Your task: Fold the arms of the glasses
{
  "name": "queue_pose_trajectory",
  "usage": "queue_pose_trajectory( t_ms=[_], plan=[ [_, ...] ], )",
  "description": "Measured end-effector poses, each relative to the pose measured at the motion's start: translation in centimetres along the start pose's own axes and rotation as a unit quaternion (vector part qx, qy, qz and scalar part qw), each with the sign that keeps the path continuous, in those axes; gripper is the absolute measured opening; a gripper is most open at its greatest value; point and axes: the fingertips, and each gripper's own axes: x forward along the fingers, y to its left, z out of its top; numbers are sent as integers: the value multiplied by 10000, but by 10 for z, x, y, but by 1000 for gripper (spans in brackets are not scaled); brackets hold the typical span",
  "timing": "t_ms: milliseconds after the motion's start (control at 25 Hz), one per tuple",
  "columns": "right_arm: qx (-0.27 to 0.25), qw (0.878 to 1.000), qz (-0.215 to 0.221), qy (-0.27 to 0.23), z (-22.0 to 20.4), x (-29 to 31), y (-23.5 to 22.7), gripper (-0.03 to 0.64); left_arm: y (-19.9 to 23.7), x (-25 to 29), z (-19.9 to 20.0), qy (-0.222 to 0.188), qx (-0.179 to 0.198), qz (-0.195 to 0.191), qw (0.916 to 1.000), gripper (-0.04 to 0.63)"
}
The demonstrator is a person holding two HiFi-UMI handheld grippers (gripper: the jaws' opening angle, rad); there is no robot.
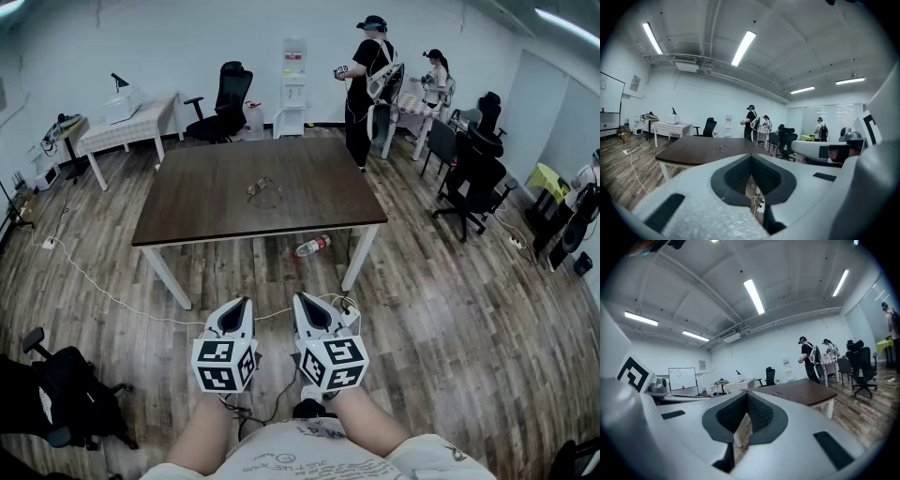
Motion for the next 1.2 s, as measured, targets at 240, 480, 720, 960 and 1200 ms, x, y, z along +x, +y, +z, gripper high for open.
queue_pose_trajectory(
  t_ms=[240, 480, 720, 960, 1200],
  plan=[
    [68, 10000, -50, -2, -1, 4, -7, 14, 0, 6, 2, 16, 24, 29, 10000, 14],
    [170, 9998, -83, 119, -6, 18, -16, 15, 4, 23, 1, 123, 34, -4, 9999, 14],
    [199, 9994, -186, 203, -8, 34, -42, 15, -1, 56, -1, 205, 14, -105, 9997, 14],
    [177, 9994, -207, 210, 3, 62, -75, 15, 0, 97, 10, 212, -4, -104, 9997, 14],
    [158, 9996, -110, 202, 14, 90, -112, 15, -5, 144, 22, 204, 13, -35, 9998, 14]
  ],
)
